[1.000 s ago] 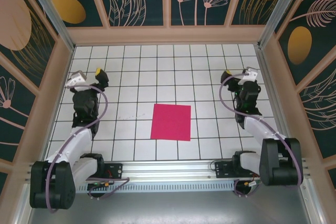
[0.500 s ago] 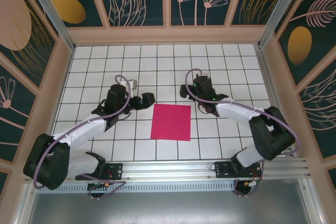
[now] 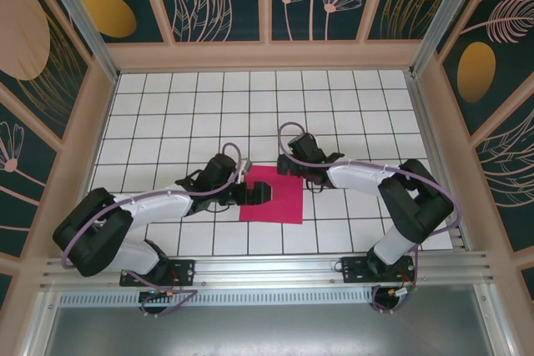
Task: Fold a paper plane with a square sheet of paper (fold left side to right side)
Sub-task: Pick up the square sheet of paper from the center of the table.
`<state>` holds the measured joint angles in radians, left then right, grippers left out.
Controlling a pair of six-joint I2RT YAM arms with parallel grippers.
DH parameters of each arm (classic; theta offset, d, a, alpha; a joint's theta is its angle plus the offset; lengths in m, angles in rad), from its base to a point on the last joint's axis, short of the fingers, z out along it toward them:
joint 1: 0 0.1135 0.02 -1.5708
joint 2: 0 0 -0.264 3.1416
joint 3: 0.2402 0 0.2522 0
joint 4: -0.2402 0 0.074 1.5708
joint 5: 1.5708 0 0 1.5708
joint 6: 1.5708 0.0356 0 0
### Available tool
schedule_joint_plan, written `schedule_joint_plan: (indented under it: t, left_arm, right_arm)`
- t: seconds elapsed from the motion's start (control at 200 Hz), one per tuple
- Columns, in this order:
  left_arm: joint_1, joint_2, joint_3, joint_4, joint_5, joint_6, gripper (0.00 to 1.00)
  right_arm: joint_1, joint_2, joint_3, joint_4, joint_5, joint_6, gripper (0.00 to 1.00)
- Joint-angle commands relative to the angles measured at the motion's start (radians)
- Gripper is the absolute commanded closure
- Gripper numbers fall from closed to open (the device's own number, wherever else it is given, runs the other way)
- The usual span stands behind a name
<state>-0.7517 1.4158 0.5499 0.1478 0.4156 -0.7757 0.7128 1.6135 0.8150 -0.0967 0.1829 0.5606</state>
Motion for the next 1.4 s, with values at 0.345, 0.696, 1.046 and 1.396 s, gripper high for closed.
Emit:
schedule_joint_plan:
  t: [0.345,0.696,1.046,1.396]
  left_arm:
    - [-0.041,0.06,0.007,-0.025,-0.026,-0.032,0.01]
    - [-0.043,0.094,-0.001,-0.021,-0.05,-0.033,0.02]
    - [-0.042,0.053,0.003,-0.014,-0.097,-0.036,0.02]
    - [-0.042,-0.076,0.035,-0.088,-0.235,-0.021,0.02]
  right_arm:
    - [0.062,0.098,0.08,-0.086,-0.066,-0.004,0.04]
    - [0.111,0.112,0.093,-0.133,-0.136,-0.018,0.1]
    - [0.106,0.011,0.054,-0.088,-0.223,-0.016,0.46]
    - [0.002,-0.096,-0.061,0.052,-0.41,0.01,0.7]
